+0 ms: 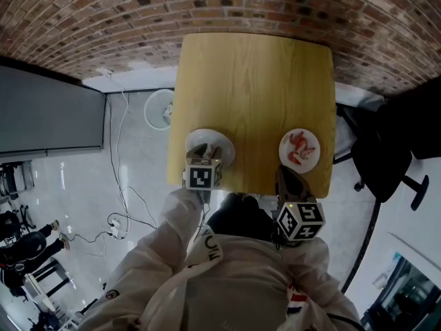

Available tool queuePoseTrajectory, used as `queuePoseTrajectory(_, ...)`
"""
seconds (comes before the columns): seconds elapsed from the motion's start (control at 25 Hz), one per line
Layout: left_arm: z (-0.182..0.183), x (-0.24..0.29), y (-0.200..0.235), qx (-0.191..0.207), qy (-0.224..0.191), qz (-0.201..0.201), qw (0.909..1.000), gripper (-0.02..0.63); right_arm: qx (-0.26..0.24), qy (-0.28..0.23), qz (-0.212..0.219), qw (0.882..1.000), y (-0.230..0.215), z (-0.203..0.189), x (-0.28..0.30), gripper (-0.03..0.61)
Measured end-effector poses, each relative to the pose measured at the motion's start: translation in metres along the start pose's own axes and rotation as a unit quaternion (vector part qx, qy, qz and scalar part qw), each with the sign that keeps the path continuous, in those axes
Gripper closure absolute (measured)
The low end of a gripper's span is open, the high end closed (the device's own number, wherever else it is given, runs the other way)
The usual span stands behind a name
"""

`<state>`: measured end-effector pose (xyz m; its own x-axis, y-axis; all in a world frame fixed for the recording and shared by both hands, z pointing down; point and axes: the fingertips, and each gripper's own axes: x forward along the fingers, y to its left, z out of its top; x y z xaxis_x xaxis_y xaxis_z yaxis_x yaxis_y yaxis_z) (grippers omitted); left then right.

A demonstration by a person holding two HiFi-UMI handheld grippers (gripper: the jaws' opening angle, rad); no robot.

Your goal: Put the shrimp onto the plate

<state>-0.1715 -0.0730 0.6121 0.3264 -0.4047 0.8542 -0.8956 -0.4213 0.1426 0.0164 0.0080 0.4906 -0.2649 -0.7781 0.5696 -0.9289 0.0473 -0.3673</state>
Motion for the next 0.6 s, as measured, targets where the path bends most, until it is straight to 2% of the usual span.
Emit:
queuePoseTrajectory(0.28,-0.011,0.01,-0.001,-0.052,0.023,-0.019,0.9982,0.462,0.008,0.001,-0.002,1.0,-0.007,-0.002,0.002,0.555)
queuePoseTrajectory(0.44,-0.012,0.012,-0.001,-0.057,0.032,-0.019,0.9977,0.463,0.01,0.002,-0.002,1.0,-0.01,-0.001,0.004,0.555)
queuePoseTrajectory(0.6,-0.014,0.016,-0.001,-0.041,0.046,-0.016,0.998,0.463,0.012,0.003,-0.002,1.0,-0.014,0.0,0.006,0.555)
